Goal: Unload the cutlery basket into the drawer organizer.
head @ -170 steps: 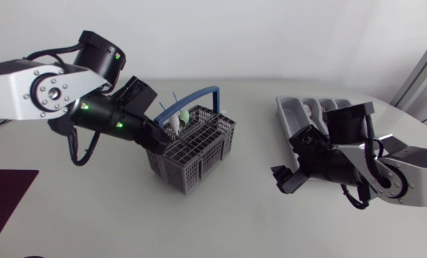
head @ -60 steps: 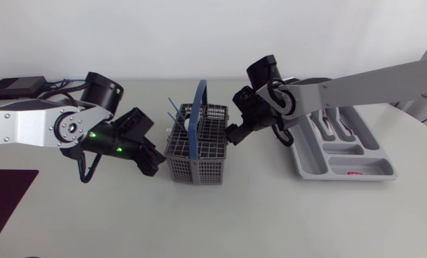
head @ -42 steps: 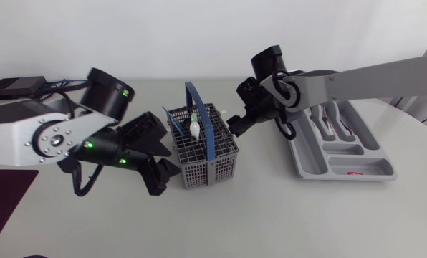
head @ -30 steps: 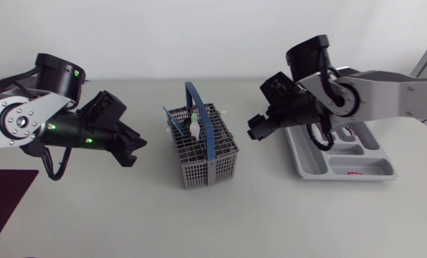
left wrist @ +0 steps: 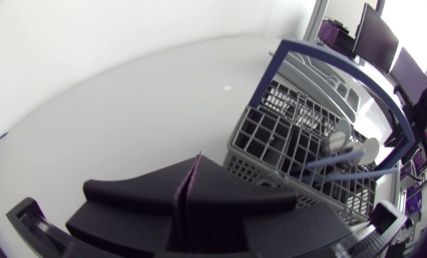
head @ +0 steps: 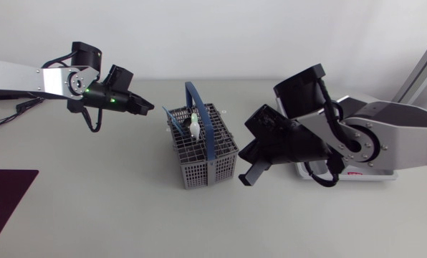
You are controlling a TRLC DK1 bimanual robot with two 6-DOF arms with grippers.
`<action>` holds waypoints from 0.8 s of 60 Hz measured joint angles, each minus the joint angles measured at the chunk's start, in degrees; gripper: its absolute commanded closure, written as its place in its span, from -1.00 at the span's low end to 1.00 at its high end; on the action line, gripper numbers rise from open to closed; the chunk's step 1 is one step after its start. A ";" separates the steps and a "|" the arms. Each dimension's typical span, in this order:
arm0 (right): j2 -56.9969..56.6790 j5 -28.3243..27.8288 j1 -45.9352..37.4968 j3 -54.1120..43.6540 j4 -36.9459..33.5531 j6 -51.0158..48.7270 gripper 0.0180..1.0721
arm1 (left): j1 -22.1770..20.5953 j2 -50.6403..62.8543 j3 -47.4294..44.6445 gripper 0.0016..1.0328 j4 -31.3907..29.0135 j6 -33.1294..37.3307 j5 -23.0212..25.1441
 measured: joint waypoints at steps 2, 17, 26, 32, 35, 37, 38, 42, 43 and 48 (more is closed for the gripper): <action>0.00 0.00 0.68 -0.02 0.09 0.20 0.89 | -0.26 1.60 1.92 0.81 0.09 -0.90 0.63; 0.59 -1.53 2.86 -2.19 1.40 0.26 0.89 | -3.08 9.66 9.90 0.80 0.46 -3.87 1.68; 2.69 -1.92 3.21 -4.22 3.87 0.42 0.89 | -4.15 12.11 11.89 0.80 0.46 -4.76 2.93; 5.27 -1.92 3.21 -4.22 5.53 0.39 0.89 | -4.61 12.81 12.55 0.80 0.44 -5.14 3.23; 6.47 -1.90 3.21 -4.20 5.92 0.39 0.89 | -4.76 12.85 12.52 0.80 0.37 -5.14 3.41; 7.37 -1.88 3.21 -4.20 6.36 0.39 0.89 | -4.92 12.85 12.52 0.80 0.24 -5.14 3.41; 7.78 -1.86 3.21 -4.20 6.58 0.39 0.89 | -4.98 12.85 12.52 0.80 0.26 -5.14 3.43; 8.52 -1.66 3.02 -4.00 6.95 0.39 0.89 | -5.09 12.85 12.52 0.80 0.26 -5.11 3.45; 8.66 -1.68 2.84 -3.93 7.08 0.39 0.89 | -5.07 12.85 12.48 0.80 0.26 -5.11 3.45; 9.38 -1.68 1.55 -3.39 8.02 0.37 0.89 | -5.07 12.52 11.67 0.80 0.55 -5.07 3.58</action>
